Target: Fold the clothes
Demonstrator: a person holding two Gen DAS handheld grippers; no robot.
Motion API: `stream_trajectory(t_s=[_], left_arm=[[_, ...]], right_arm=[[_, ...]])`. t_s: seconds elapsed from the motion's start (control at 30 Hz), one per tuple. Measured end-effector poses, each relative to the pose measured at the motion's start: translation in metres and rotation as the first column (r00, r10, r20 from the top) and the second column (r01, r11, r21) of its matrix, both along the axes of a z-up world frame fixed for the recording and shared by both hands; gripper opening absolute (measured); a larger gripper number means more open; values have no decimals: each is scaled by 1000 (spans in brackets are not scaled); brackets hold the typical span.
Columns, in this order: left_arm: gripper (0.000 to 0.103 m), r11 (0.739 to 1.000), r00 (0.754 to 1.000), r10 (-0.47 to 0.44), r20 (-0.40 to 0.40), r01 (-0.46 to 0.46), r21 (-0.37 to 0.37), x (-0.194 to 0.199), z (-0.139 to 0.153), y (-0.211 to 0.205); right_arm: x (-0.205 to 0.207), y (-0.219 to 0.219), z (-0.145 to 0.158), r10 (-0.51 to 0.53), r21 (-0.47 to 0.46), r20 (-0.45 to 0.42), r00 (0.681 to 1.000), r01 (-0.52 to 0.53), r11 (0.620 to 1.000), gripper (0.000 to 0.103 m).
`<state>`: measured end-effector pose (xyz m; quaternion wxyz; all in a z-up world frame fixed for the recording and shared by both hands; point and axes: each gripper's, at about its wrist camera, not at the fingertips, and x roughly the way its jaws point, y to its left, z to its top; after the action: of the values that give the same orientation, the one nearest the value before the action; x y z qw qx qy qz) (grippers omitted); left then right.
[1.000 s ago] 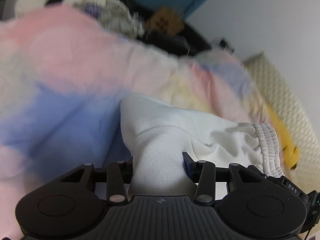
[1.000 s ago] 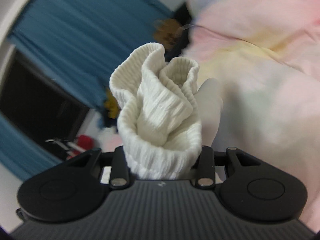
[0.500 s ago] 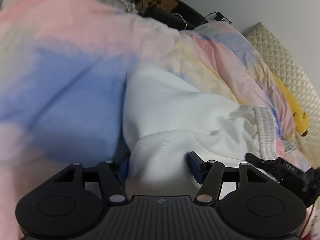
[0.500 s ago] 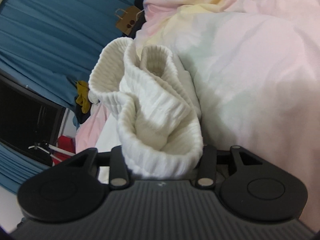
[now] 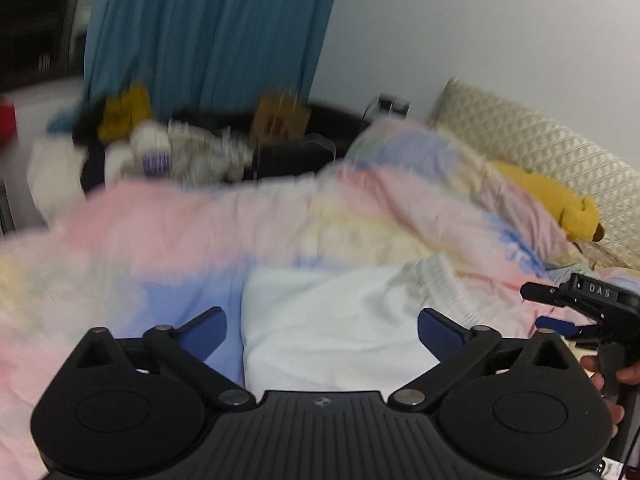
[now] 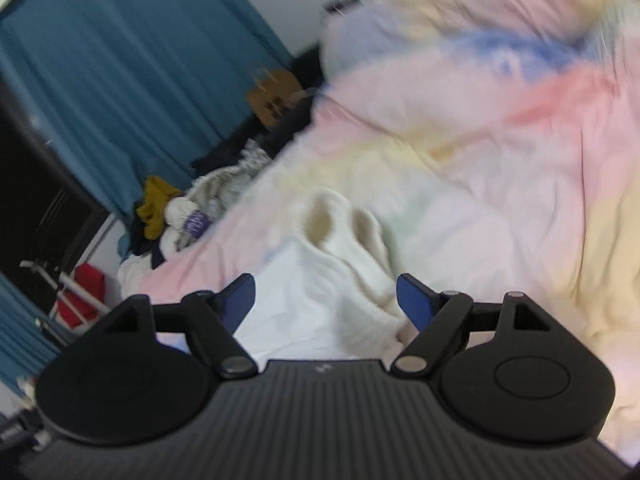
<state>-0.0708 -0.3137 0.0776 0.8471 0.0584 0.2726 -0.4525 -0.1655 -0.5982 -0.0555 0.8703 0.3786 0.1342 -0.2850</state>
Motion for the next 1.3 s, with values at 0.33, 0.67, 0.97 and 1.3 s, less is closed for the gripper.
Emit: stream_trajectory(t_s=[0.33, 0.67, 0.97, 1.3], left_arm=[[103, 996, 984, 87, 158, -84, -28, -92, 58, 68], [103, 984, 964, 180, 196, -174, -48, -140, 57, 146], [103, 978, 963, 207, 172, -203, -37, -140, 22, 174], [103, 975, 963, 223, 154, -223, -16, -132, 9, 186]], right_arm=[[-32, 93, 70, 80, -298, -17, 997, -81, 951, 89], [-35, 167, 54, 102, -389, -86, 991, -128, 912, 89], [-21, 212, 12, 111, -398, -186, 976, -178, 900, 89], [-16, 225, 4, 80, -435, -216, 973, -169, 884, 89]])
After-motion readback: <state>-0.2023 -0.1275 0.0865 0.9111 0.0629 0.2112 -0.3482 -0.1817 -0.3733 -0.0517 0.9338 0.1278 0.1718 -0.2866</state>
